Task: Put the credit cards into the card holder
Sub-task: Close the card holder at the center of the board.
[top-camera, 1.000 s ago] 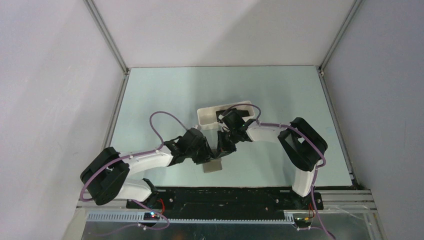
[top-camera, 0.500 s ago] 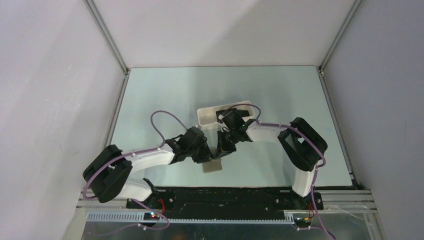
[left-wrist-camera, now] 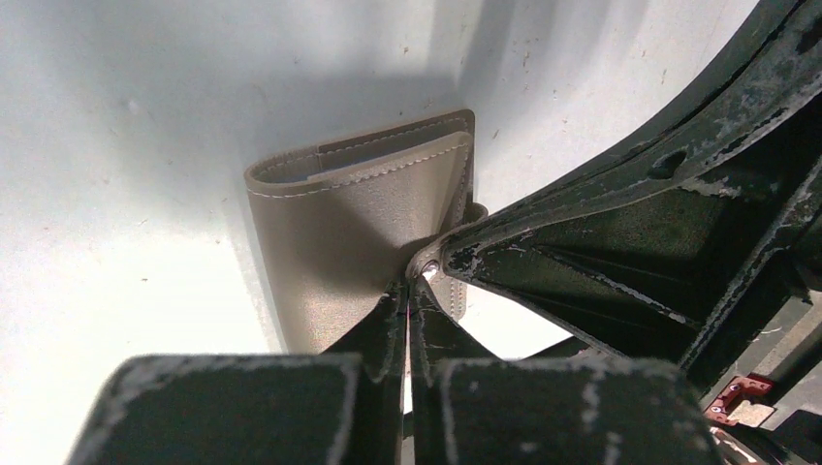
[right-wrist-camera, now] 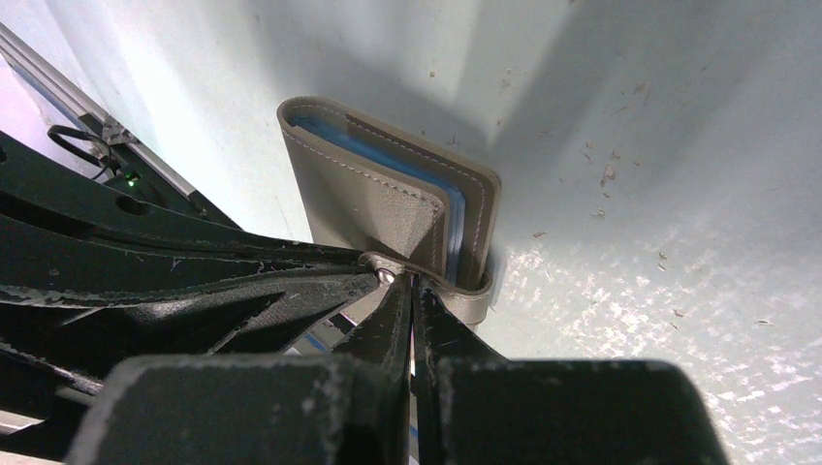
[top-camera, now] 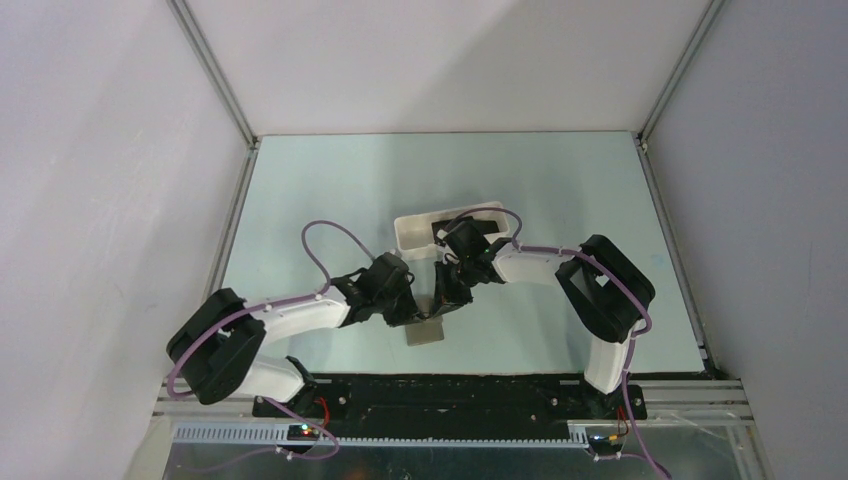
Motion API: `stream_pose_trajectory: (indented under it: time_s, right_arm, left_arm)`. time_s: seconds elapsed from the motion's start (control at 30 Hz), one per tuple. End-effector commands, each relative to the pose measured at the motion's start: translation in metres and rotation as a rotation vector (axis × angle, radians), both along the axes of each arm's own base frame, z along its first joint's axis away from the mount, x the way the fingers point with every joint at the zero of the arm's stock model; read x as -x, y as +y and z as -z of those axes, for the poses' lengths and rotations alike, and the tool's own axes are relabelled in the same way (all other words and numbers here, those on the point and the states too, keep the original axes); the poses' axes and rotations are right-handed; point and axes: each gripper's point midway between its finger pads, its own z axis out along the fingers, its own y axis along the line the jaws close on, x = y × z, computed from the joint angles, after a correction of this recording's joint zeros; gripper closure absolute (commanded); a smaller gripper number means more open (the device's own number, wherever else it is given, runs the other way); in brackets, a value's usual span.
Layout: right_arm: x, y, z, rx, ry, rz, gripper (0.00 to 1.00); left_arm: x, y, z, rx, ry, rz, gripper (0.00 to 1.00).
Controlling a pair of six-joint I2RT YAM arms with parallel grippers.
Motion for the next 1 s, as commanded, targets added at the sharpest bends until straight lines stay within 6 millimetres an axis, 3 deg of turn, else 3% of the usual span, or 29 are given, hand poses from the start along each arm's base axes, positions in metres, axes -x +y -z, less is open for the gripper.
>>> stream_pose_trajectory:
  time_s: [0.0,0.53,0.77,0.97]
  right_arm:
    - [0.005,0.003,-0.004,-0.008,-0.007,-0.013,1.00]
    - [0.003,0.014,-0.024,-0.085,-0.027,-0.021,1.00]
    - [0.005,0.018,-0.025,-0.100,-0.024,-0.029,0.87]
    - [0.004,0.018,-0.025,-0.097,-0.028,-0.025,0.84]
  left_arm:
    - [-0.011,0.002,-0.010,-0.012,-0.071,-0.006,1.00]
    - [-0.011,0.013,-0.009,-0.109,-0.083,0.007,1.00]
    - [-0.010,0.016,-0.004,-0.156,-0.069,0.013,1.00]
    - [-0.008,0.009,-0.002,-0.173,-0.055,0.048,1.00]
